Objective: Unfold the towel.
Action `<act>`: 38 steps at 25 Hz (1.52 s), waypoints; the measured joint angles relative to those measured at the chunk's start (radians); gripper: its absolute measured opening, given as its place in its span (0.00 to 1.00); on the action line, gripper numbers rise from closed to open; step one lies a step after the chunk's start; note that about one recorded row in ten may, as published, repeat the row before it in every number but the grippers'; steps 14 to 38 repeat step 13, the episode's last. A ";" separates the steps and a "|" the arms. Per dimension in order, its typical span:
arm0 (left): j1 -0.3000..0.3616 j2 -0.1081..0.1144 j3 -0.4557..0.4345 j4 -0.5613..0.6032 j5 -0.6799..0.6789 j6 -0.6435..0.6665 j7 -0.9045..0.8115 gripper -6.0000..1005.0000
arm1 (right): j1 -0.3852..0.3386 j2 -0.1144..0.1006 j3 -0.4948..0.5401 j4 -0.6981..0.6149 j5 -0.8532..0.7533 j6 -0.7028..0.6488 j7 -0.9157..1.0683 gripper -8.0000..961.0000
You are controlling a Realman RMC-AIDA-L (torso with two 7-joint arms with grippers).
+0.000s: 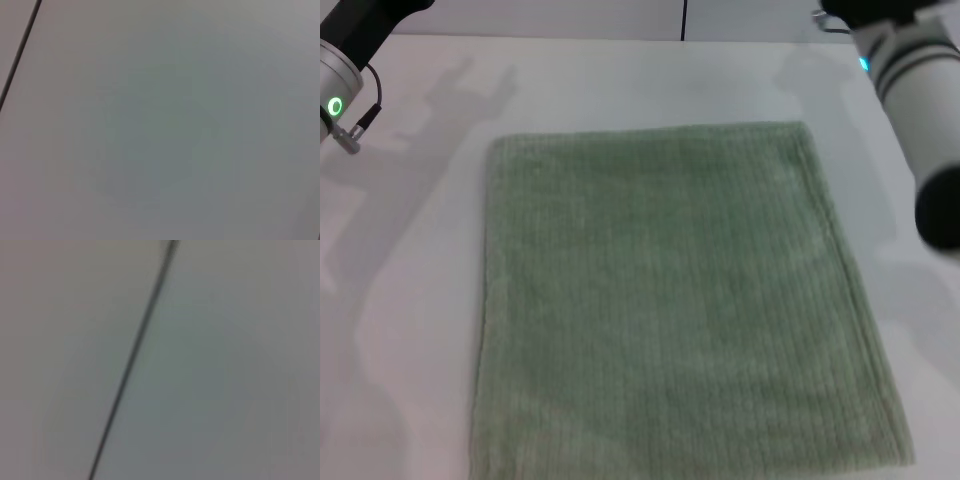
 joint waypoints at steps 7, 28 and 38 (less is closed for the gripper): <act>-0.013 -0.002 -0.001 -0.070 -0.072 0.009 0.091 0.71 | -0.154 0.001 -0.183 0.199 -0.226 -0.441 0.598 0.01; -0.020 -0.010 -0.001 -0.227 -0.285 0.059 0.369 0.71 | -0.252 -0.005 -0.179 0.394 -0.338 -0.611 0.886 0.01; -0.020 -0.010 -0.001 -0.227 -0.285 0.059 0.369 0.71 | -0.252 -0.005 -0.179 0.394 -0.338 -0.611 0.886 0.01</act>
